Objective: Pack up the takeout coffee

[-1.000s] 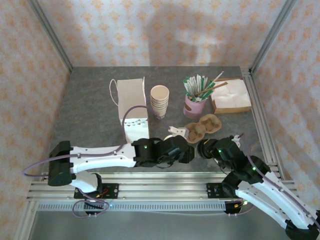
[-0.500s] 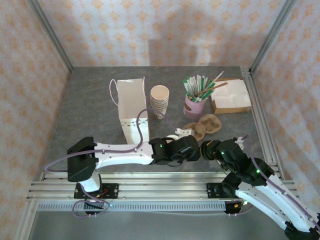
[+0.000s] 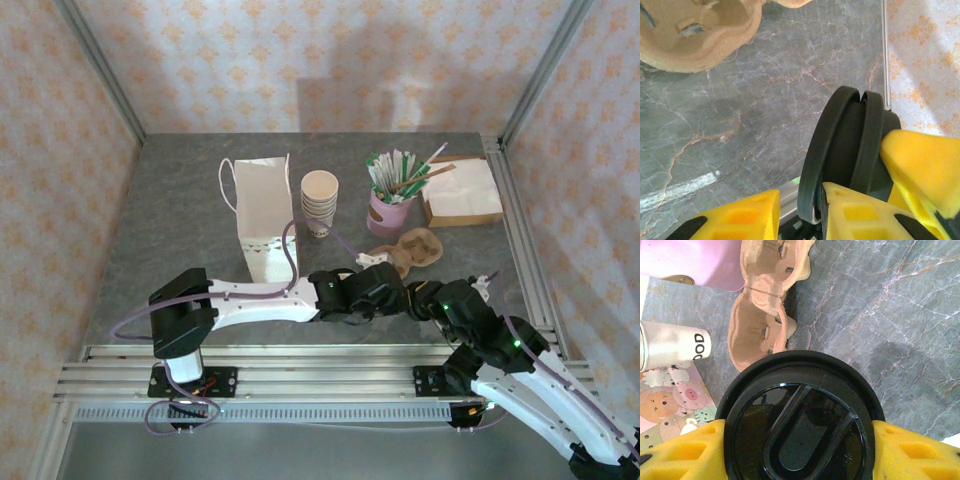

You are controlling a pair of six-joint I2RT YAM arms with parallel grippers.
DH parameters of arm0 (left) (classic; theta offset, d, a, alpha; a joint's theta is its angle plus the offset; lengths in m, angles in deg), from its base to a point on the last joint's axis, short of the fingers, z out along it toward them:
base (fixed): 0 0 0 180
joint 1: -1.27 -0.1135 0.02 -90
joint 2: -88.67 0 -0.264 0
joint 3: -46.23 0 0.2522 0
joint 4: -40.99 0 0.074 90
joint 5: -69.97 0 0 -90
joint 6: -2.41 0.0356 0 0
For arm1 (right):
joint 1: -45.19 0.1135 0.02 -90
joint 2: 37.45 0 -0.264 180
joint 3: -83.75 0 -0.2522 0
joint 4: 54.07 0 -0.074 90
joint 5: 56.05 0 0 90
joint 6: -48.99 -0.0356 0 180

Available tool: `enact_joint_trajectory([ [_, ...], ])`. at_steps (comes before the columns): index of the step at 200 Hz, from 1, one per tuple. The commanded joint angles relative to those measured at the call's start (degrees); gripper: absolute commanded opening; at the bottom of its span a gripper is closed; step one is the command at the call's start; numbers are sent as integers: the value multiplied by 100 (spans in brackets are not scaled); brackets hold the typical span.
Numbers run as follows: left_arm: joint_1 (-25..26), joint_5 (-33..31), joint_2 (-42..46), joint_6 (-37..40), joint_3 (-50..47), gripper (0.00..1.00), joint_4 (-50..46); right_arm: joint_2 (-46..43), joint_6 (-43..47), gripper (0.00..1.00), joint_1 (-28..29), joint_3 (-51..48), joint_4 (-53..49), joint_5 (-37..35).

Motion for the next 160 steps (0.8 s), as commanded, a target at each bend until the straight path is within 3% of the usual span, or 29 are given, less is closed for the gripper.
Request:
enact_joint_trajectory([
  [1,-60,12,-189,-112,147,28,139,-87,-139,61,-12,-64,80,-132],
  [44,-288,-27,-60,-305,-224,27,536,-236,-367,59,-12,-224,169,-217],
  [83,-344,-51,168,41,-63,28,309,-221,-144,59,-12,-217,-41,-438],
  [118,-282,-74,709,1176,590,28,-654,33,883,59,-12,206,-220,-597],
  [160,-148,-1118,2382,2150,23,26,-1253,951,2605,61,-12,1083,-69,-486],
])
